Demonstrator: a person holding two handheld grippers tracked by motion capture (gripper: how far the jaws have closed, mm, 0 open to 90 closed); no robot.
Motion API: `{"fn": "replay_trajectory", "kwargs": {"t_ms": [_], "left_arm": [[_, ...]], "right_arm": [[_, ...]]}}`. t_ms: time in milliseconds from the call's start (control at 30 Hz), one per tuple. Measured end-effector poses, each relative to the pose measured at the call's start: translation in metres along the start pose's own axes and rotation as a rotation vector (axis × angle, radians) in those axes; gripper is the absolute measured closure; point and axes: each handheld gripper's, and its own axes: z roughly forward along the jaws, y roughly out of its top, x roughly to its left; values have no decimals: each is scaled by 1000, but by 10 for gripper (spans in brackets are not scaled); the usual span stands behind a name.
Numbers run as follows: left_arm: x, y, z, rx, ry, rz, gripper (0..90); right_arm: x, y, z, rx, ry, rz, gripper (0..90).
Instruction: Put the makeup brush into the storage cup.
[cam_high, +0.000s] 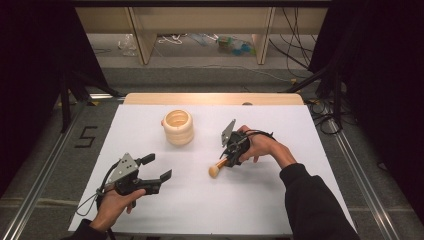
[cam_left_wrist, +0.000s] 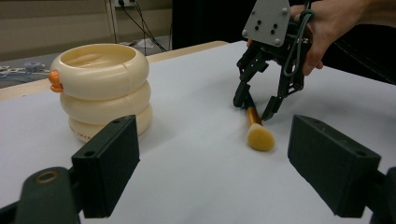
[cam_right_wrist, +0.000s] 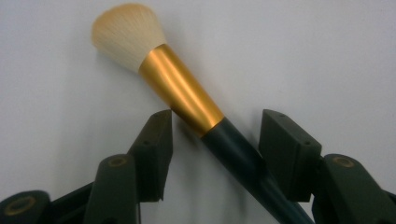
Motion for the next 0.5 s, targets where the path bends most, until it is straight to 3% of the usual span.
{"fn": "replay_trajectory", "kwargs": {"t_ms": [200,333,500], "left_arm": [[0,0,0,1,0,1,165],[0,0,0,-2,1,-1,165],[0,0,0,-3,0,-1,165]], "right_arm": [[1,1,-1,10,-7,6,518],[1,1,-2,11,0,16,598],[2,2,-2,20,-9,21,617]]}}
